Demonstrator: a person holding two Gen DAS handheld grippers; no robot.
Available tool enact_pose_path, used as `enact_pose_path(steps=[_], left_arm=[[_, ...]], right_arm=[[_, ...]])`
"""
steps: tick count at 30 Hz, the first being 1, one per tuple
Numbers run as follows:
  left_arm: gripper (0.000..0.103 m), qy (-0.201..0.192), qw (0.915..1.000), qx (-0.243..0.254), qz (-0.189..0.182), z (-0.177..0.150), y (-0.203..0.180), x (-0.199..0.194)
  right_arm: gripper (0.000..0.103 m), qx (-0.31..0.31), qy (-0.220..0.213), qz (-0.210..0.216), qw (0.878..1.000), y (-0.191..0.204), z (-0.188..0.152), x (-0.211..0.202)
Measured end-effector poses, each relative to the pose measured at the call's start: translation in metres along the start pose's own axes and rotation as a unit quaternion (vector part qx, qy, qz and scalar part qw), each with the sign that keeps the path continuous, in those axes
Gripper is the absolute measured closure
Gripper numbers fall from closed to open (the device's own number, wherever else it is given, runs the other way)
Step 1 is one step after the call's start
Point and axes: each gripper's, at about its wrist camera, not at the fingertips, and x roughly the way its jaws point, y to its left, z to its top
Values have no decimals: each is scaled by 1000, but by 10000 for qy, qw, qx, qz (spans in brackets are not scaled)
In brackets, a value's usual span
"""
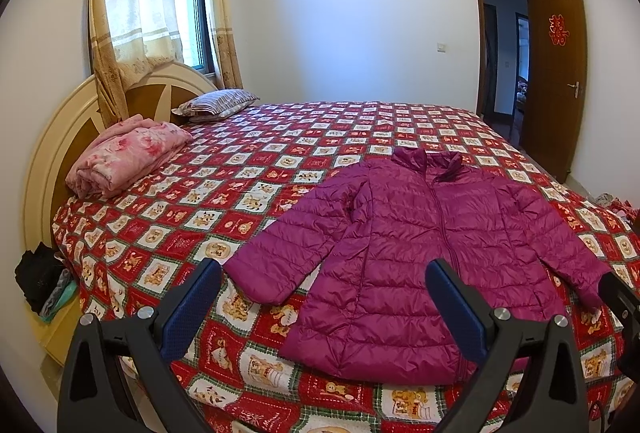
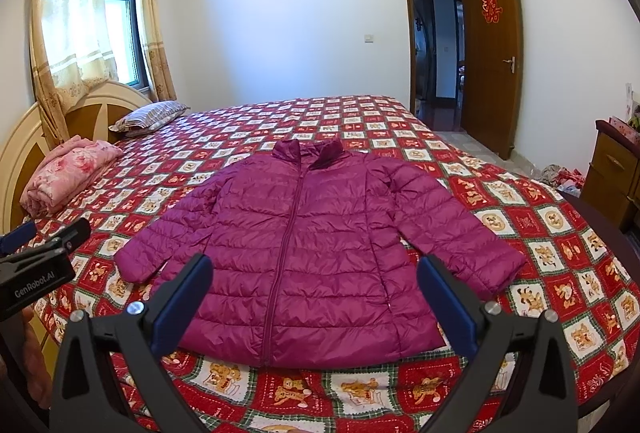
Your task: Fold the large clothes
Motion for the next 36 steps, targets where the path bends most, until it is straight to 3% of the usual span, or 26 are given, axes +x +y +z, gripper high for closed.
enact_pose_path(steps=[7,11,14,19,23,29,32,36], left_arm=[[1,274,9991,302,-105,-1,-2,11],[1,37,9987,496,-131,-3,-9,32],[1,496,9972,461,-318,-6,-9,57],[1,545,9969,541,-150,-7,-15,93],[1,717,9957,546,-221,2,-18,128],[1,518,9957,757,-97,21,-33,177],[1,476,9953,840,-28,26,-41,198],[1,568,9945,884,-1,25,-50,221]], right_arm=[[0,43,29,61,10000,-4,-4,3],[0,131,125,45,9998,-21,-2,24],[0,254,321,-140,9991,-44,-6,48],[0,745,704,-392,9940,-101,-12,87],[8,1361,1015,-815,9821,-165,-23,115],[13,2125,1441,-1435,9558,-249,-40,149],[16,2333,1520,-1430,9497,-268,-43,162],[22,2314,1545,-1362,9508,-274,-46,174]])
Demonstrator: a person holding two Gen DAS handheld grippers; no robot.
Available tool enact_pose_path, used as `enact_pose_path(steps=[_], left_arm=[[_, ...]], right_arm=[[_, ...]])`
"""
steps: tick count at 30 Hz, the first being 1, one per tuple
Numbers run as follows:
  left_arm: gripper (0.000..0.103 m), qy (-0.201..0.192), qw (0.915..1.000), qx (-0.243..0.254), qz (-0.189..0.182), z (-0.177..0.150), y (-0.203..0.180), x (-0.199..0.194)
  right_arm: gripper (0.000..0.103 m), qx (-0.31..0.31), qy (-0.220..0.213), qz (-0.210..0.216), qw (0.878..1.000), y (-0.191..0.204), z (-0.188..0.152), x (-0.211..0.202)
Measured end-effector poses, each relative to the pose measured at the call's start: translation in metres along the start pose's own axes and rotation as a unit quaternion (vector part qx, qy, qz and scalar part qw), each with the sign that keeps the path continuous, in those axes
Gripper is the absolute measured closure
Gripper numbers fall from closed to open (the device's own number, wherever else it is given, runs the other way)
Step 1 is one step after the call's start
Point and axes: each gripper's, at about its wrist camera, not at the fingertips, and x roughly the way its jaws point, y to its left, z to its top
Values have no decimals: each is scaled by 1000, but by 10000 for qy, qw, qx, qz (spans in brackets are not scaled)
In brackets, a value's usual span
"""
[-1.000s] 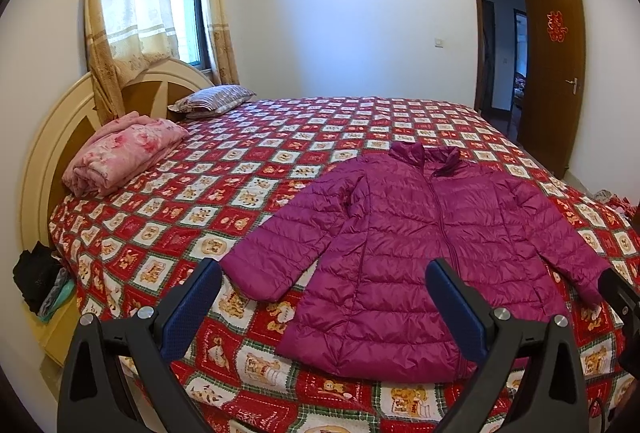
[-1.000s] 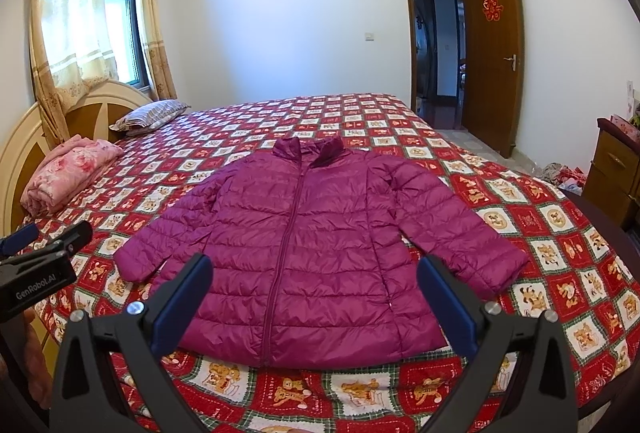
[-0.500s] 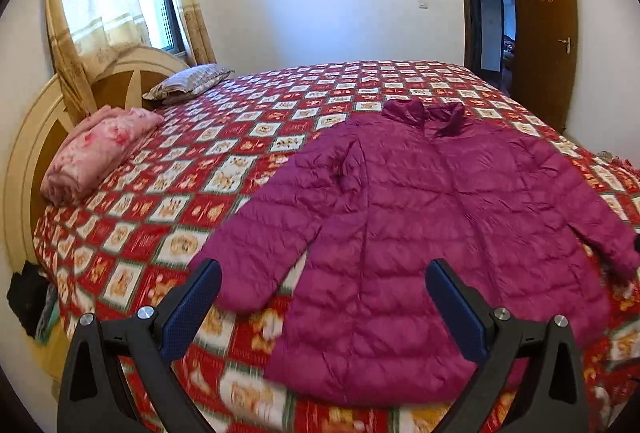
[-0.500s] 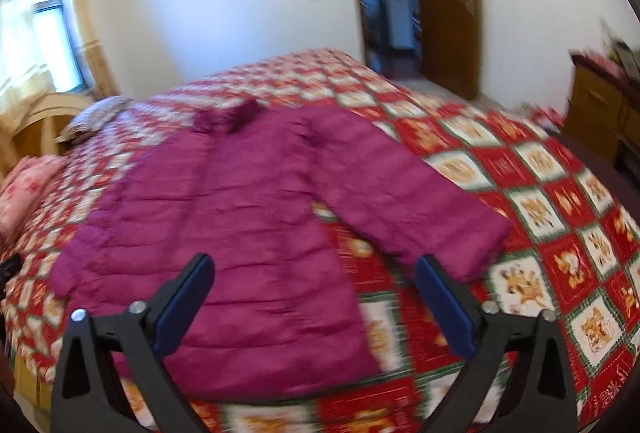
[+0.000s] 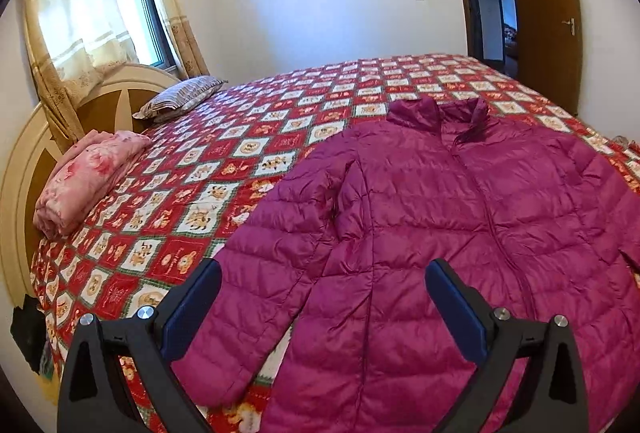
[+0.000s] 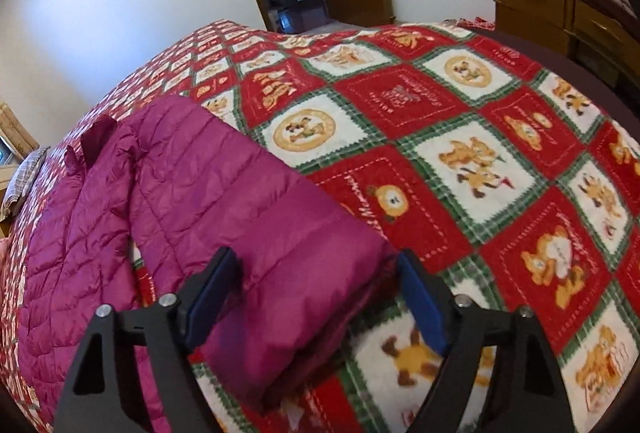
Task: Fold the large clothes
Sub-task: 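Grasp the jacket sleeve cuff with the right tool and lift it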
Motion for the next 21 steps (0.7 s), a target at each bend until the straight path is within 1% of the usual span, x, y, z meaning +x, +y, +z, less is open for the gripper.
enact_pose_path(steps=[3,4,5,6,8,9,11,14,17,21], left_arm=[[1,107,9999,-13,-23,-3,-5,11],[1,151,9999,1,-20,-4,-5,15],[1,170,9998,-21,-29,-5,-7,16],[1,195,9998,-21,-21,-6,-6,18],[1,231,9997,-49,-21,-7,-7,21],[1,238,9997,-53,-16,-7,-6,22],[1,225,9997,-47,-1,-7,-6,22],[1,212,9998,-13,15,-5,-3,23],[1,212,9998,-21,50,-4,-1,27],[1,238,9997,-15,110,-1,3,35]], right_arm=[[26,-4,-74,-28,10000,-1,2,9],[31,-32,-110,-41,9999,0,3,9],[38,-82,-168,-90,9998,0,4,8],[44,-110,-217,-84,9997,0,5,9],[67,-244,-275,-47,9993,2,8,8],[68,-322,-267,-3,9991,3,10,7],[77,-454,-340,-37,9984,6,12,5],[84,-571,-427,4,9975,12,13,1],[87,-659,-509,53,9965,17,17,-4],[88,-740,-664,64,9950,25,29,-12]])
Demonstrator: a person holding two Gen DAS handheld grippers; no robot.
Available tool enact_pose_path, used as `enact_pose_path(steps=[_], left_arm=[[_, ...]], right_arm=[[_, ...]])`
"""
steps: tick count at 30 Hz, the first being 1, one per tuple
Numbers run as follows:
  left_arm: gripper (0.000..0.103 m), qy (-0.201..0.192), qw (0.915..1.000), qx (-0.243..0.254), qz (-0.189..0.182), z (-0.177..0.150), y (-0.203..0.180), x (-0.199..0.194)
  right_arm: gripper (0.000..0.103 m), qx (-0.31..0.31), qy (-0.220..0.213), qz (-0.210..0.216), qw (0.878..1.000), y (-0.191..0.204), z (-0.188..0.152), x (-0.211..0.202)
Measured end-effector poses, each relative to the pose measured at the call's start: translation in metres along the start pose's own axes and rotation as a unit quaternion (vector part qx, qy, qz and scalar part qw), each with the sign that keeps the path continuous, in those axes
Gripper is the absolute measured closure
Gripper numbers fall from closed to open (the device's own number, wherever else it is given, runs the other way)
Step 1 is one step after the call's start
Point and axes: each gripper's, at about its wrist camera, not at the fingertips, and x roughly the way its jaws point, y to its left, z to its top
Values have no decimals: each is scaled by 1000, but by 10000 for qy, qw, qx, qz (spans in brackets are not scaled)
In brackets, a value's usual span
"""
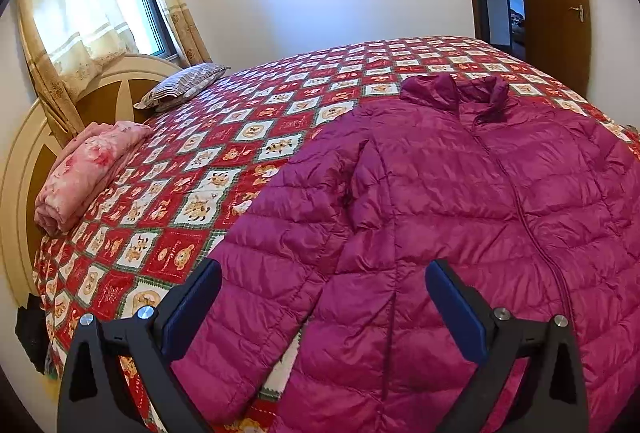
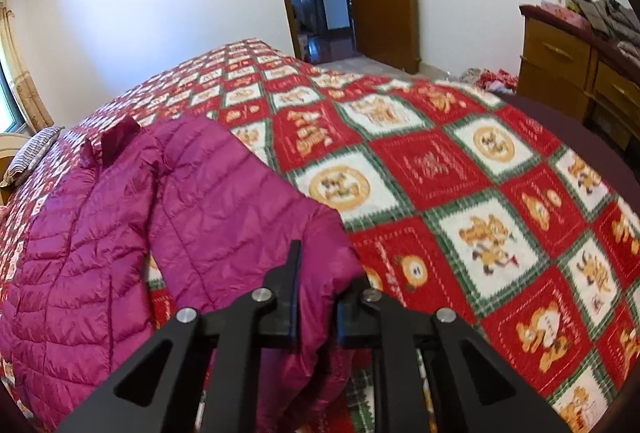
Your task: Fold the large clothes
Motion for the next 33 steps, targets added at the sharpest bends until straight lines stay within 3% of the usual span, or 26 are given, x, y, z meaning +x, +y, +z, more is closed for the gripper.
enact_pose_path(steps=[4,7,15,23,30,33], left_arm=[[1,91,9999,15,79,2,4,10],[1,229,9997,-76,-74,4,10,21],[1,231,9990,-343,138,13,37,41],[1,275,9972,-630,286,23,60,60],[1,371,9967,-614,392,20,63,70],[1,444,9959,-672,415,20,64,75]], right_arm=[[89,-229,-211,17,9995,19,15,-9],[89,-504,-396,92,9979,43,27,-17],[90,-1226,-660,676,9879,139,48,-13],[91,-1741,-437,1302,9751,244,32,28],[90,-2046,-266,1560,9660,303,5,58],[78,-2084,-153,1615,9645,314,1,71]])
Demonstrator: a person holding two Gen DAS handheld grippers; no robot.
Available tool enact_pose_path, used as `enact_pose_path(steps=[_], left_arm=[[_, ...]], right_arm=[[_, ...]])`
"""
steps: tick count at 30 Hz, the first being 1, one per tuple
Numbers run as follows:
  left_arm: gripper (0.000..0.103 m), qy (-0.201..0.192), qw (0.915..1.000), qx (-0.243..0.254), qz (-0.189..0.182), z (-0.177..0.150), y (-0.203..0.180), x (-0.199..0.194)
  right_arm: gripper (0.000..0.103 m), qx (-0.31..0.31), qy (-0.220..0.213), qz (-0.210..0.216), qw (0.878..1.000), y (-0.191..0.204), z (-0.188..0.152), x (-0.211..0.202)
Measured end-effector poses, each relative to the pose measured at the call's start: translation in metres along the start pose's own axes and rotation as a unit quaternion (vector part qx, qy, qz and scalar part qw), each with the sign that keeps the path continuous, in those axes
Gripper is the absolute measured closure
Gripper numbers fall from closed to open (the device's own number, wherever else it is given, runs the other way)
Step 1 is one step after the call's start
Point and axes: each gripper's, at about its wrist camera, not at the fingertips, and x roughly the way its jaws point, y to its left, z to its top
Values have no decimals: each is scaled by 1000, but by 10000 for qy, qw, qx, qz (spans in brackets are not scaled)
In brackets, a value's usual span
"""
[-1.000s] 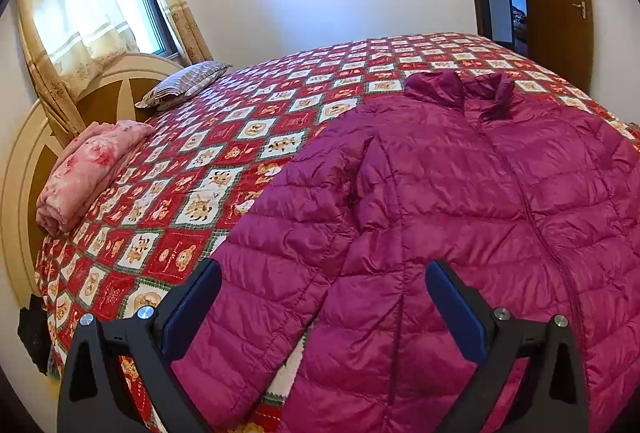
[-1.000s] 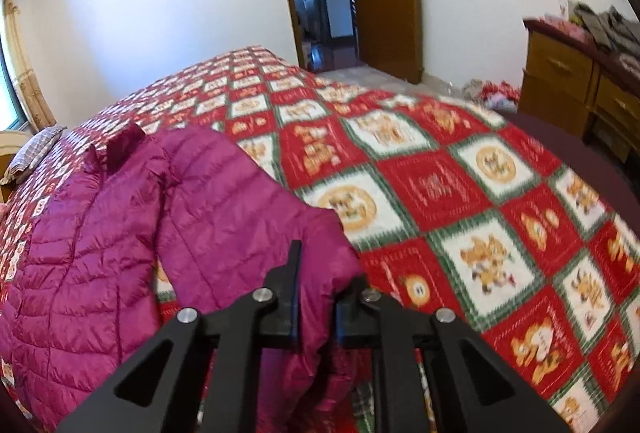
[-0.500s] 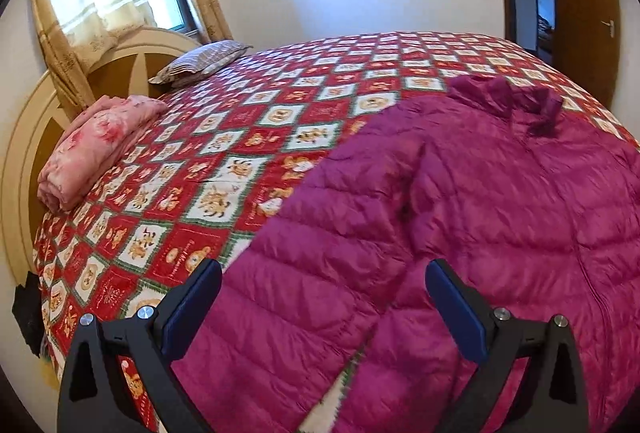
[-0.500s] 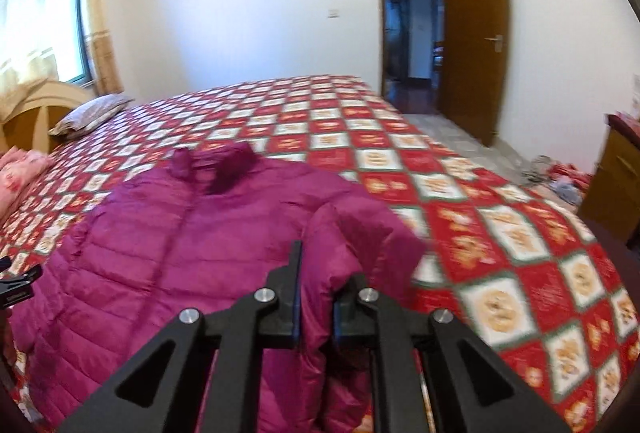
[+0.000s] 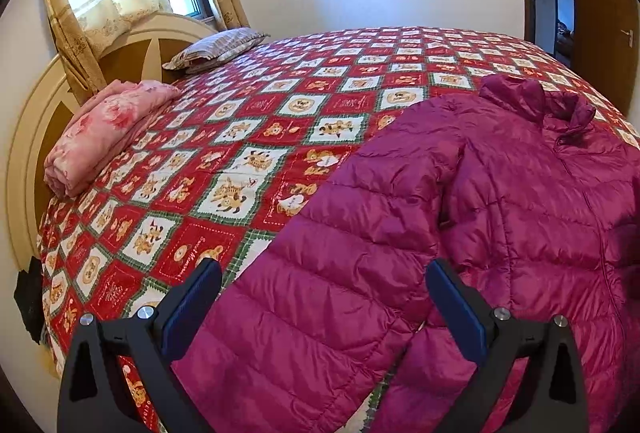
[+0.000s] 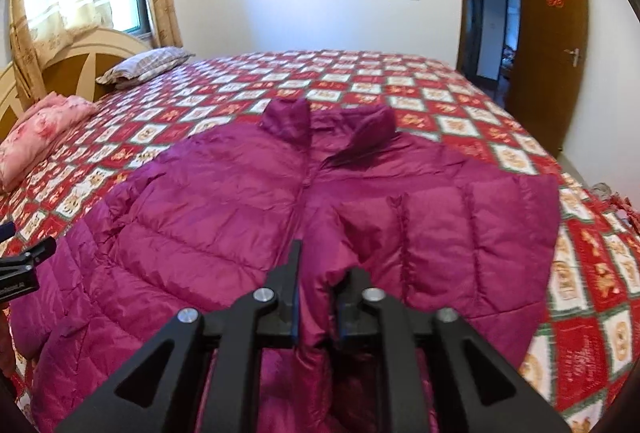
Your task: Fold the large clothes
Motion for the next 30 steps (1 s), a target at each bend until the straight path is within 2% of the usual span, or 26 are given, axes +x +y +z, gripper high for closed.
enact_pose_path(steps=[1,2,8,11,14,16,18,23,27,28,30], left_arm=[[1,11,10000,-14,33,1,0,1],[1,11,10000,-22,42,2,-1,0],[1,-36,9997,-89,-216,17,-20,-13],[1,-153,9990,1,-427,27,-43,-23],[1,-292,9969,231,-692,35,-82,-36],[1,-299,9945,433,-908,38,-114,-39],[1,-246,9921,606,-1070,39,-143,-38],[1,-70,9866,925,-1340,34,-204,-25],[1,139,9798,1131,-1640,23,-236,-13],[5,151,9776,1191,-1726,20,-243,-12],[38,170,9740,1301,-1846,15,-253,-12]], right_arm=[[59,35,26,12,10000,-2,0,0],[50,85,-5,66,9999,-3,0,-4],[26,310,-560,382,9972,-30,-1,-66],[25,679,-748,166,9947,-62,-3,-84],[19,965,-799,-178,9920,-94,-6,-91],[19,1034,-584,-687,9905,-115,-11,-82],[19,1172,-365,-974,9876,-134,-16,-70],[19,1541,-73,-1079,9821,-172,-38,-59],[19,1591,13,-1077,9814,-184,-50,-57],[19,1609,38,-1068,9812,-187,-51,-55],[19,1635,51,-1062,9808,-188,-57,-56]])
